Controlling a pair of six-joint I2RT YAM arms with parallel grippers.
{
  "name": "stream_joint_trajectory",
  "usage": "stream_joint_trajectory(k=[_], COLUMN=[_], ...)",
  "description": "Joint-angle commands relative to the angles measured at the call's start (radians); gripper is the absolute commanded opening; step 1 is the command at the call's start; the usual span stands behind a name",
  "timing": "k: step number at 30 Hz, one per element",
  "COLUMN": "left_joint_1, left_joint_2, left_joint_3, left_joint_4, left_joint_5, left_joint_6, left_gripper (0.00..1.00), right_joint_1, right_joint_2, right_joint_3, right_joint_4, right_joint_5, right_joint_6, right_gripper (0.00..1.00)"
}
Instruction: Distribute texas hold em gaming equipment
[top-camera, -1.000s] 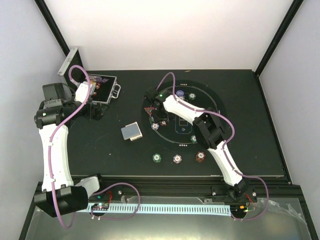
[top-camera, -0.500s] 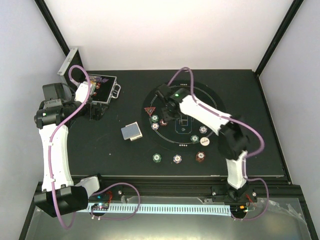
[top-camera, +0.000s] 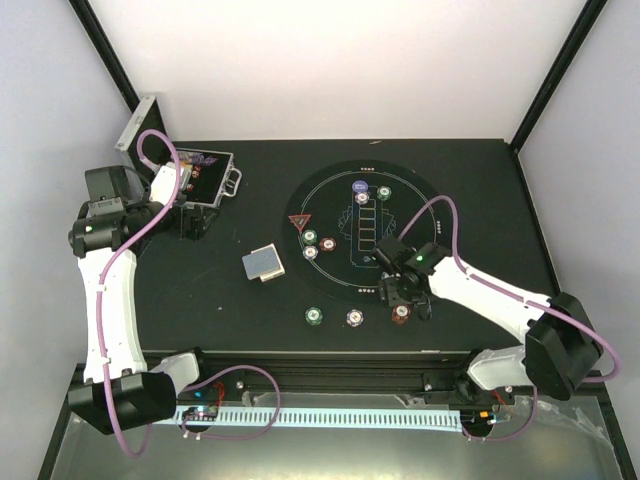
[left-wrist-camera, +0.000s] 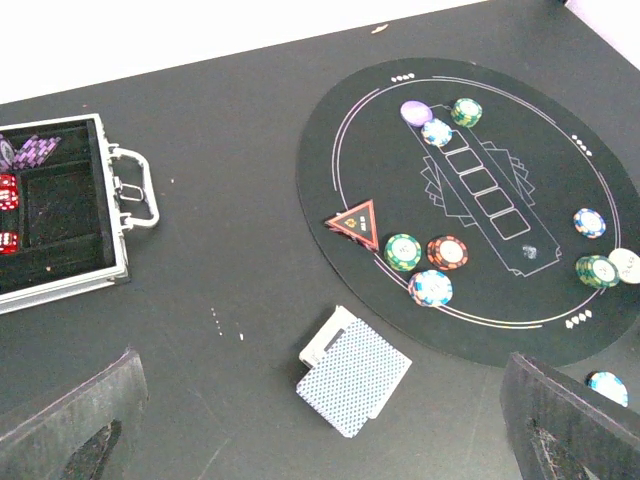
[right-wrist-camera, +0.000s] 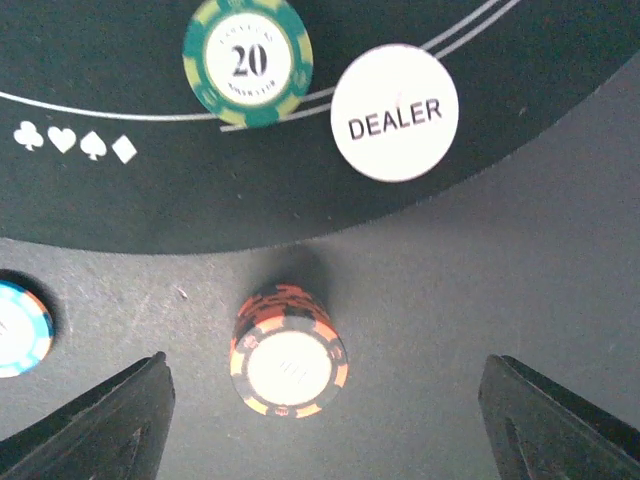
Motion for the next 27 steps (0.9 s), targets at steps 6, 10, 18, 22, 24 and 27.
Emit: stream_joint_trajectory(k=[6, 10, 18, 22, 24, 27], left_joint_1=[0.006, 0.006, 0.006, 0.006, 0.006, 0.006], left_joint_2=[-0.003, -0.002, 0.004, 0.005, 0.006, 0.006], left_joint_3=[0.006, 0.009, 0.017, 0.021, 0.023, 0.025], left_joint_4=[0.015, 0.012, 0.011, 0.009, 0.008, 0.008], left_joint_5=[0.033, 0.029, 0.030, 0.030, 0.029, 0.027], left_joint_6=[-0.005, -0.004, -0.007, -0.005, -0.005, -0.005], left_gripper=[0.99, 0.99, 0.99, 0.99, 0.99, 0.99], right_joint_1=[0.004, 0.004, 0.004, 0.005, 0.006, 0.005], right_joint_2=[-0.012, 0.014, 0.033, 0.044, 0.049, 0.051], right_joint_3=[-0.115, -0.131, -0.148, -0.162, -0.164, -0.165], right_joint_4=[0.129, 0.151, 0.169, 0.179, 0.180, 0.182], right_joint_5=[-0.075, -0.086, -0.095, -0.096, -0.091, -0.090], right_joint_6=[0.062, 0.055, 0.045, 0.045, 0.047, 0.047], right_gripper=[0.76, 0.72, 0.67, 0.61, 0.58, 0.55])
